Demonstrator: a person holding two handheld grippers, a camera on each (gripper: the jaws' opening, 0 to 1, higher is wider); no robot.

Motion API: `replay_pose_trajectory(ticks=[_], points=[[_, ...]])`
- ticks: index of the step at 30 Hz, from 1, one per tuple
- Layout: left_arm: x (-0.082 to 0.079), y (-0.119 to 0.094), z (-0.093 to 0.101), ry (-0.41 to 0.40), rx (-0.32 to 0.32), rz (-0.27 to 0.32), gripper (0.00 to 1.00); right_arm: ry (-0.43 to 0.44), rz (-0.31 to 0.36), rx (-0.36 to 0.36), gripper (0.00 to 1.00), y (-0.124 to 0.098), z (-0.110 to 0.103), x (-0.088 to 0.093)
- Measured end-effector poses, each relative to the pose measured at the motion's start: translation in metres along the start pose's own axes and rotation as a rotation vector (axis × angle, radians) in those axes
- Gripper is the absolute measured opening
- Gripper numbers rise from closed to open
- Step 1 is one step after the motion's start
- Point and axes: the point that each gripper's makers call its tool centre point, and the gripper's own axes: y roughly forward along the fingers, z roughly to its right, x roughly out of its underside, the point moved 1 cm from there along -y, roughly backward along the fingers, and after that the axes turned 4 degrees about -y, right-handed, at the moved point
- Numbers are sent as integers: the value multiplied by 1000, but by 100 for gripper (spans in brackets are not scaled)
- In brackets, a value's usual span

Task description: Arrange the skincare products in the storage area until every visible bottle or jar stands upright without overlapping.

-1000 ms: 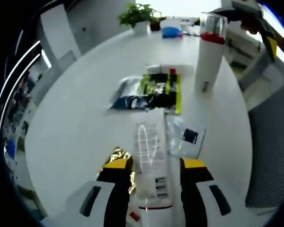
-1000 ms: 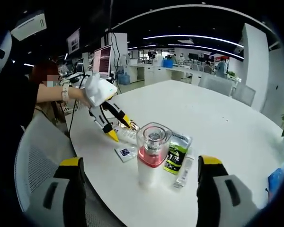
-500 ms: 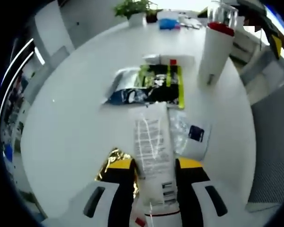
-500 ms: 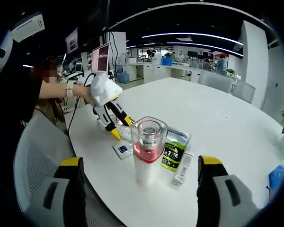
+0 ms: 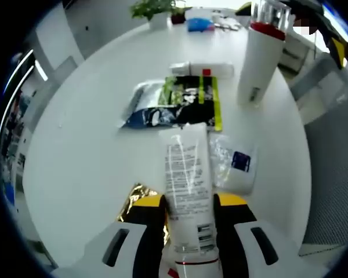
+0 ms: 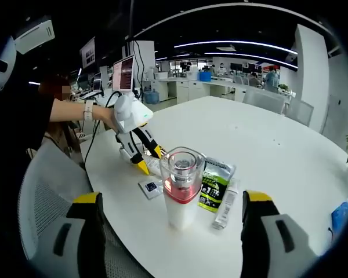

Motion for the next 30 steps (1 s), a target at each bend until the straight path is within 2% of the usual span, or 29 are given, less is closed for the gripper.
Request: replay_pose_trajectory(ticks=[6,17,20,23,26,30], points=[[0,1,1,-35,9,-5,29,3,-6,0,99,-1,0,3],[0,-2,4,-67,-24,13,20,38,-11,-9,97,1,-10,10],[0,-3,6,-62,-34,28,18,57,-7,-4,94,-1,-12,9],[0,-5,8,-114,-26,49,17,65,-8,-4,94,-1,-15,11],[1,-9,9,-132,-43,80,17,80,-7,4,92,-3,-16,12],[-1,-19,8,-164,-80,147,16,139,8,1,87,-7,-18,12]])
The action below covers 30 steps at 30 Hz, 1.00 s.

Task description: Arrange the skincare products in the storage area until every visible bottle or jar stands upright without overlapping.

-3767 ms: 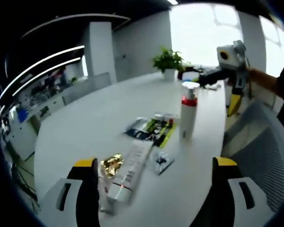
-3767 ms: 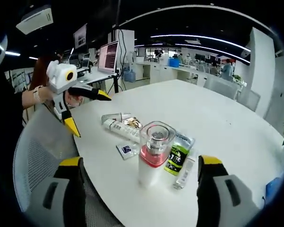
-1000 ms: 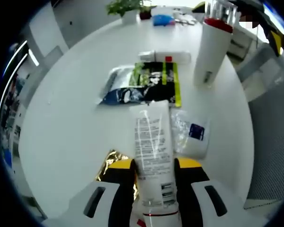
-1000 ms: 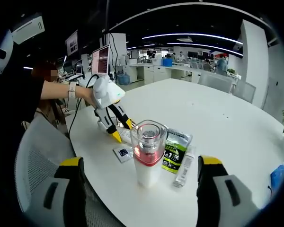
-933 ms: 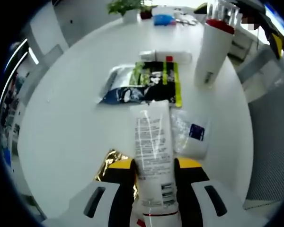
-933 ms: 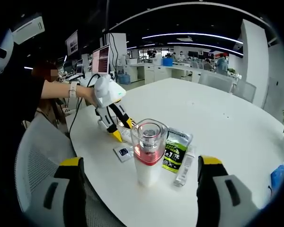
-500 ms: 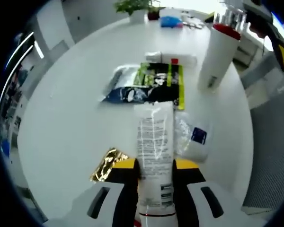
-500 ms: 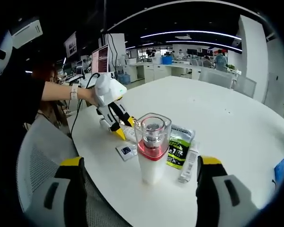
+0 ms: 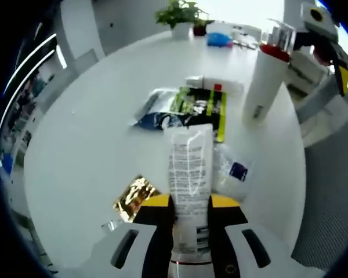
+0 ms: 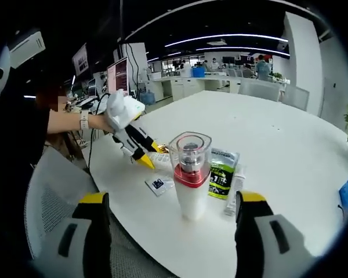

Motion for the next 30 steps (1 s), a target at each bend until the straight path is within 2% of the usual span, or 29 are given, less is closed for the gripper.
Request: replay_pose_trajectory(ticks=[7,12,17,20,23,30], points=[[-7,-21,6,-25,-23,71,16,67,22,-5,79,-5,-7,0],[-12,-32,17,-43,-26,122,16,122,72,-33,70,-10,-15,-4],[-16,-42,24,-41,-40,168,16,85,53,-47,66,-12,-28,-3],[-22,-52,30,-49,-43,216,17,64,64,-61,61,-11,-36,-7],[-29,-63,38,-70,-20,272,17,51,63,-83,59,-8,-44,-11],[-36,-82,53,-59,-31,317,17,53,79,-112,53,2,-56,-22]])
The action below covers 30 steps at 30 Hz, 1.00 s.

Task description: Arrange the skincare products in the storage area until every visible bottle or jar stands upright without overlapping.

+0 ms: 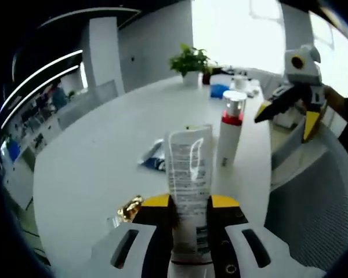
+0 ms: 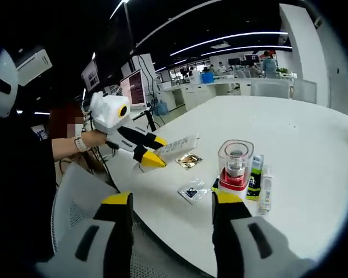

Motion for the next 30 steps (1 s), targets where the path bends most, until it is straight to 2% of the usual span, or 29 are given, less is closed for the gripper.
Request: replay_pose_trajectory(ticks=[6,10,14,18,21,25,28,30], points=[[0,-8,8,-5,-12,10,17,22,17,-4,48,11,-2,-4],[1,-15,16,0,-26,14,17,56,43,-13,41,17,-2,-6],[-2,-20,26,7,-42,42,17,95,75,-18,38,23,-1,-11],[-3,-21,33,14,-59,64,17,176,109,-53,38,32,-3,-17],[-1,-20,38,22,-65,75,18,192,122,-53,37,34,-2,-19],[-1,-19,39,25,-84,93,18,269,151,-66,34,39,0,-21],[-1,-18,42,33,-86,101,18,265,145,-64,32,42,1,-20],[-1,-17,44,38,-90,104,18,295,162,-73,30,44,1,-21]])
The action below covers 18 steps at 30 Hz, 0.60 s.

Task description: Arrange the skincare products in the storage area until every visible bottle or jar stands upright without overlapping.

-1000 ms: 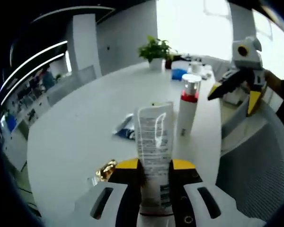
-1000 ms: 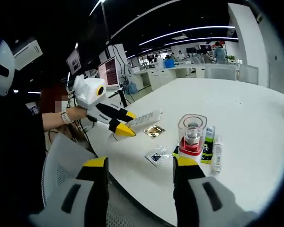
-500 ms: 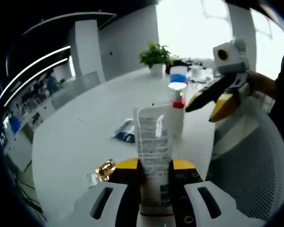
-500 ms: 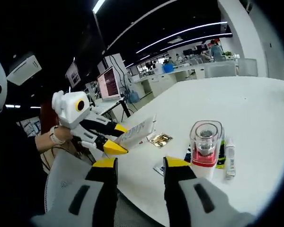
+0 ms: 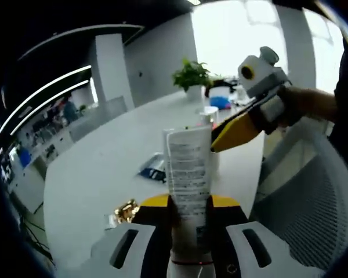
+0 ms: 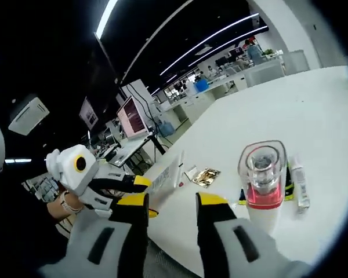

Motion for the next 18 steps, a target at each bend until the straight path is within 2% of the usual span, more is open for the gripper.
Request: replay_pose_trajectory(ticks=[6,10,18], points=[[-3,1,1,14,-5,14,18,37,16,-5,22,4,1,-2],[-1,7,1,32,-6,9,19,39,29,-7,12,5,1,-5],[1,12,1,31,1,4,19,35,22,15,10,6,1,-7]])
